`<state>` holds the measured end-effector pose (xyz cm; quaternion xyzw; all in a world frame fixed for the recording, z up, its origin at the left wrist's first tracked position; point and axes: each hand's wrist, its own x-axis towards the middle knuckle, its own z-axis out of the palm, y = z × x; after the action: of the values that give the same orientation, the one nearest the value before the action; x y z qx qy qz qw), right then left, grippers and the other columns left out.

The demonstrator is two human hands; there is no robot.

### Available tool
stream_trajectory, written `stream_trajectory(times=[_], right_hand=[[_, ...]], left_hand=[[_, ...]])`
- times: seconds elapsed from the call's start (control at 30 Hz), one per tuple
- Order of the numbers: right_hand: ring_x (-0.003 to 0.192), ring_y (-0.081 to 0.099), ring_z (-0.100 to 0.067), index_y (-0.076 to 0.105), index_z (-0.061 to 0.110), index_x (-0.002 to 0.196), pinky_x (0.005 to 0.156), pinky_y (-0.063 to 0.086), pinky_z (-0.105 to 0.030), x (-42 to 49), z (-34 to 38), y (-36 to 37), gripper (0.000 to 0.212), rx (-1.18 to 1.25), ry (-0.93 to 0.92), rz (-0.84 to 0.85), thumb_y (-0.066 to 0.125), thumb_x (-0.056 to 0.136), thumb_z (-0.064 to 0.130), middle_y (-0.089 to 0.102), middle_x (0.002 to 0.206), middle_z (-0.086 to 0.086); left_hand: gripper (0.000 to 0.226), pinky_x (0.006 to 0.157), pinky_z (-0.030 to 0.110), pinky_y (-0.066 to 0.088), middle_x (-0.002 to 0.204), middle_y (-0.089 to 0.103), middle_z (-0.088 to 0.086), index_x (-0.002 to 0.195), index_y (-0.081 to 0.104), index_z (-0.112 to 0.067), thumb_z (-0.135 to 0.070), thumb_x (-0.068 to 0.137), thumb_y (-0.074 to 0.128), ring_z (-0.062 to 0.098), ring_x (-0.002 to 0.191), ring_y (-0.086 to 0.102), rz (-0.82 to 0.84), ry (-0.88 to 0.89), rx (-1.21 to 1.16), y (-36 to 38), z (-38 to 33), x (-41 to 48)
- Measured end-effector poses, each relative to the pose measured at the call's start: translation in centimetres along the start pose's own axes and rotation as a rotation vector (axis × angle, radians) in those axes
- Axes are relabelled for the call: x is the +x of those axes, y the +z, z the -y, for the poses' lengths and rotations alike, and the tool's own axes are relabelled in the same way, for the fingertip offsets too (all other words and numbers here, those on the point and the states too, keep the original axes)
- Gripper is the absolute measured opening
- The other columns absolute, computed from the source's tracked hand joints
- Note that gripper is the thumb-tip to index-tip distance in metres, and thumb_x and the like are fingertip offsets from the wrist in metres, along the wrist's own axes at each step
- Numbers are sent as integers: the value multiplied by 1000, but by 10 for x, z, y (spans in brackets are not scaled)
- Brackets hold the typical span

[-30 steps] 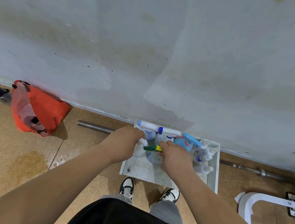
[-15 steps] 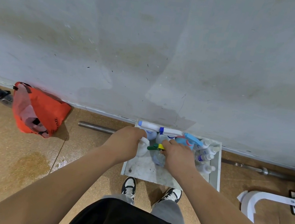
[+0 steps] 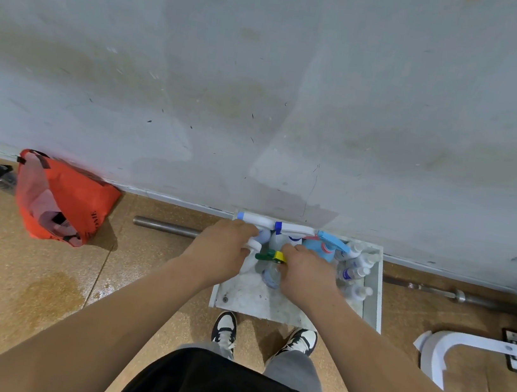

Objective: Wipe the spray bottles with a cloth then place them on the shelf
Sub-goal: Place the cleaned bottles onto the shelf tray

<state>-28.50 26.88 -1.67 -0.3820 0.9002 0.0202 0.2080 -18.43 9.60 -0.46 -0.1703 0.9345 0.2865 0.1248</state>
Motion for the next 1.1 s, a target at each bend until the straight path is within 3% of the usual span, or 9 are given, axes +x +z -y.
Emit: stream_trajectory(times=[0.3, 0.43, 0.5, 0.6, 0.73, 0.87, 0.93, 1.0, 1.1], right_hand=[[108, 59, -24, 60, 24, 122, 73, 45, -33, -5, -13, -9, 29, 104, 16, 26, 58, 93, 30, 62, 117, 0], [115, 59, -25, 68, 24, 117, 84, 52, -35, -17, -33, -9, 39, 197, 8, -56, 66, 78, 22, 68, 117, 1], [109, 64, -29, 74, 17, 110, 77, 55, -36, -28, -43, -5, 37, 299, 28, -177, 66, 74, 20, 71, 110, -3], [105, 65, -27, 73, 15, 106, 75, 54, -36, -45, -63, -1, 28, 461, 205, -304, 61, 83, 25, 71, 109, 0], [94, 64, -14, 65, 26, 106, 82, 53, -34, -53, -91, 12, 34, 664, 432, -39, 63, 95, 58, 66, 104, 11], [105, 66, -15, 62, 27, 131, 95, 53, -35, -53, -98, 19, 41, 838, 379, 38, 59, 97, 49, 68, 120, 4], [98, 69, -18, 63, 25, 127, 90, 55, -37, -53, -100, 13, 39, 871, 352, 46, 54, 91, 37, 71, 112, 2], [98, 67, -22, 63, 22, 121, 88, 54, -40, -55, -100, 9, 35, 805, 267, 57, 56, 89, 33, 67, 103, 2], [111, 60, -20, 62, 34, 136, 87, 53, -38, -58, -103, 8, 54, 583, 47, 53, 45, 88, 50, 55, 115, 3]], left_hand=[[45, 112, 39, 44, 152, 52, 0, 145, 56, -19, -19, 100, 58, 22, 138, 47, -108, 143, 11, -10, -17, -8], [33, 101, 42, 52, 133, 65, 3, 126, 69, -14, -15, 94, 62, 25, 124, 57, -168, 324, 40, 0, -40, -3], [29, 100, 37, 48, 127, 67, 3, 123, 69, -14, -16, 95, 61, 25, 119, 57, -113, 378, 88, 8, -53, 0], [23, 98, 39, 47, 116, 69, 1, 113, 70, -16, -13, 95, 56, 26, 113, 58, -35, 363, 215, 19, -63, 4], [31, 98, 39, 47, 115, 69, 4, 112, 71, -14, -5, 87, 55, 27, 114, 57, -7, 287, 222, 30, -65, 5], [31, 86, 35, 47, 102, 69, 7, 102, 72, -10, -3, 75, 58, 33, 98, 61, -111, 273, 172, 41, -77, 3], [28, 81, 32, 45, 95, 70, 7, 94, 74, -9, -1, 69, 64, 34, 90, 64, -156, 270, 171, 45, -85, 3], [34, 85, 36, 51, 101, 72, 9, 98, 75, -8, 2, 67, 67, 35, 95, 67, -188, 243, 158, 49, -91, 2], [44, 87, 40, 57, 114, 71, 11, 109, 75, -8, 4, 67, 69, 34, 104, 67, -311, 203, 95, 52, -102, -5]])
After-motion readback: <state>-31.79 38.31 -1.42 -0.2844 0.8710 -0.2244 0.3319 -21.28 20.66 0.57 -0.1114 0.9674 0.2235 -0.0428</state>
